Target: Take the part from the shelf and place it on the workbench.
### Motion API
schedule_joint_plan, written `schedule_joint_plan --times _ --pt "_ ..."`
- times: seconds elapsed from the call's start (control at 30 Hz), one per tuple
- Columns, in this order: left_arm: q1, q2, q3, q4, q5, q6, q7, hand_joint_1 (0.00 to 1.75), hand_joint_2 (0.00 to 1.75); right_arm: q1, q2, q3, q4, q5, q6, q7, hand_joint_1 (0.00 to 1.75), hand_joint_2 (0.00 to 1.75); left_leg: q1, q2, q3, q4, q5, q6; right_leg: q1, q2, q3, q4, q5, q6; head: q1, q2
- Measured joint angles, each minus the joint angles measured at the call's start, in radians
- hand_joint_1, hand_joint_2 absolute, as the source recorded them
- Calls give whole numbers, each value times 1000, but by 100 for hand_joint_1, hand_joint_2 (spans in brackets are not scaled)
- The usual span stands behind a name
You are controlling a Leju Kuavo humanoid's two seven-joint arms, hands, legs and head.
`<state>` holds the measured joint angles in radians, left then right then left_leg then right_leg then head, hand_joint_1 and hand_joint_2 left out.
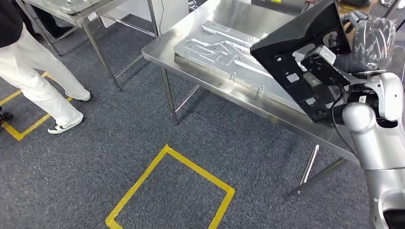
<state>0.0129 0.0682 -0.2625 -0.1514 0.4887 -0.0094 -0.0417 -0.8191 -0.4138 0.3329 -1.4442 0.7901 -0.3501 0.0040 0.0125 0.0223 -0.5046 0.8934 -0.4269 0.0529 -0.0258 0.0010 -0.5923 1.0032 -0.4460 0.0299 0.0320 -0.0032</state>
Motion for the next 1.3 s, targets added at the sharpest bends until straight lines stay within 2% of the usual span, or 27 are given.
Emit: schedule_joint_plan --times 0.03,0.07,0.13,0.17,0.2,0.23,0.27,0.3,0.33,0.37,0.4,0.43,0.5,0.53,0.6,0.63,0.67,0.7,0.73,0.77,0.8,0.83,0.87,0.97,1.0,1.17,1.3 --pt "0 0 0 0 0 -2 0 0 175 -6 -1 1 2 0 0 0 175 175 6 4 22 -32 13 0 0 1 -13 31 -16 2 1 0" --pt "0 -1 -1 0 0 -3 0 0 175 -12 -1 2 5 0 1 0 175 175 7 8 32 -46 18 -3 -2 2 -39 80 -39 7 1 0" --pt "0 -1 -1 0 1 -5 0 0 175 -16 -2 3 12 0 2 0 175 175 17 11 38 -49 14 -18 -17 2 -99 182 -74 24 1 0" --pt "0 -1 -1 0 2 -6 0 0 175 -14 -2 4 16 0 3 0 175 175 24 11 39 -44 8 -28 -28 1 -114 197 -70 36 1 0" --pt "1 -1 -1 0 3 -7 0 0 175 -13 -2 5 19 0 3 1 175 175 33 11 38 -32 -2 -42 -42 -1 -109 176 -47 50 1 0" --pt "2 -1 -2 0 4 -8 0 0 175 -13 -2 6 23 0 3 1 175 175 44 10 35 -14 -15 -58 -57 -6 -88 126 -14 68 1 0" --pt "4 2 -1 0 4 -8 1 0 175 -12 -2 8 27 0 3 1 175 175 51 10 27 11 -32 -77 -66 -7 -69 86 6 86 2 0" --pt "6 4 -1 1 4 -8 1 0 175 -12 -2 9 30 0 3 1 175 175 60 9 17 43 -53 -94 -70 -5 -55 57 13 90 3 0" --pt "6 6 -1 1 4 -9 1 0 175 -11 -3 11 32 0 4 2 175 175 65 8 8 70 -69 -108 -68 -2 -51 52 6 81 5 0" --pt "6 7 -1 1 5 -9 1 0 175 -11 -3 14 35 1 4 3 175 175 69 7 1 88 -80 -118 -60 4 -57 69 -10 63 6 0" --pt "4 4 -2 1 6 -10 1 0 175 -14 -3 16 35 1 4 3 175 175 73 6 -1 99 -87 -122 -55 7 -61 77 -19 39 6 0" --pt "1 0 -2 1 6 -10 0 0 175 -17 -3 17 35 1 4 4 175 175 76 5 0 101 -90 -125 -50 9 -61 85 -26 22 5 0" --pt "-2 -5 -2 0 7 -10 0 0 175 -27 -3 18 34 1 3 4 175 175 77 3 -17 145 -116 -115 -39 11 -53 89 -36 3 3 0" --pt "-2 -7 -2 0 8 -10 -1 0 175 -31 -3 18 33 1 3 4 175 175 73 2 -45 202 -140 -104 -33 12 -45 87 -39 -3 2 0" --pt "-2 -7 -2 0 11 -13 -4 0 175 -31 -3 19 34 1 3 4 175 175 50 -5 -139 363 -192 -79 -21 13 -31 80 -44 -12 1 0" --pt "-1 -7 -2 0 13 -15 -6 0 175 -28 -3 19 34 1 3 4 175 175 36 -9 -186 427 -201 -68 -15 15 -25 77 -47 -16 2 0" --pt "0 -6 -2 0 14 -17 -8 0 175 -25 -2 20 35 1 3 4 175 175 22 -13 -219 456 -190 -55 -11 18 -20 76 -51 -21 2 0" --pt "2 -6 -2 0 14 -18 -9 0 175 -22 -2 21 36 1 3 4 175 175 8 -15 -232 443 -158 -40 -7 21 -14 75 -55 -25 2 0" --pt "4 -5 -2 0 14 -19 -9 0 175 -20 -2 21 37 1 3 4 175 175 -7 -18 -226 392 -110 -24 -5 25 -8 74 -59 -27 2 0" --pt "7 -2 -2 0 14 -20 -8 0 175 -19 -2 22 38 1 3 4 175 175 -21 -23 -209 318 -57 -6 -5 29 -2 71 -63 -28 2 0" --pt "10 2 -2 1 14 -21 -8 0 175 -16 -2 22 39 1 3 5 175 175 -32 -30 -188 251 -16 10 -3 34 2 68 -65 -27 2 0" --pt "11 6 -2 1 14 -22 -7 0 175 -13 -2 23 41 0 3 5 175 175 -41 -36 -170 200 8 20 -3 38 5 65 -67 -25 2 0" --pt "12 8 -2 1 15 -23 -7 0 175 -9 -2 23 42 0 3 5 175 175 -43 -41 -157 166 14 20 -1 41 5 63 -68 -24 2 0" --pt "11 9 -2 2 16 -26 -9 0 175 -5 -3 24 44 0 3 6 175 175 -39 -42 -145 139 5 -25 0 43 2 59 -68 -22 3 0" --pt "11 9 -2 2 16 -26 -10 0 175 -6 -3 24 44 0 3 6 175 175 -38 -43 -145 140 5 -34 -1 42 4 57 -68 -22 3 0" --pt "10 0 -2 2 16 -28 -11 0 175 -13 -3 25 44 0 3 6 175 175 -36 -47 -145 140 2 -25 2 39 15 42 -67 -21 4 0" --pt "9 -2 -2 2 16 -29 -14 0 175 -20 -3 26 44 0 3 6 175 175 -36 -47 -145 140 2 -17 2 37 18 36 -64 -16 4 0"
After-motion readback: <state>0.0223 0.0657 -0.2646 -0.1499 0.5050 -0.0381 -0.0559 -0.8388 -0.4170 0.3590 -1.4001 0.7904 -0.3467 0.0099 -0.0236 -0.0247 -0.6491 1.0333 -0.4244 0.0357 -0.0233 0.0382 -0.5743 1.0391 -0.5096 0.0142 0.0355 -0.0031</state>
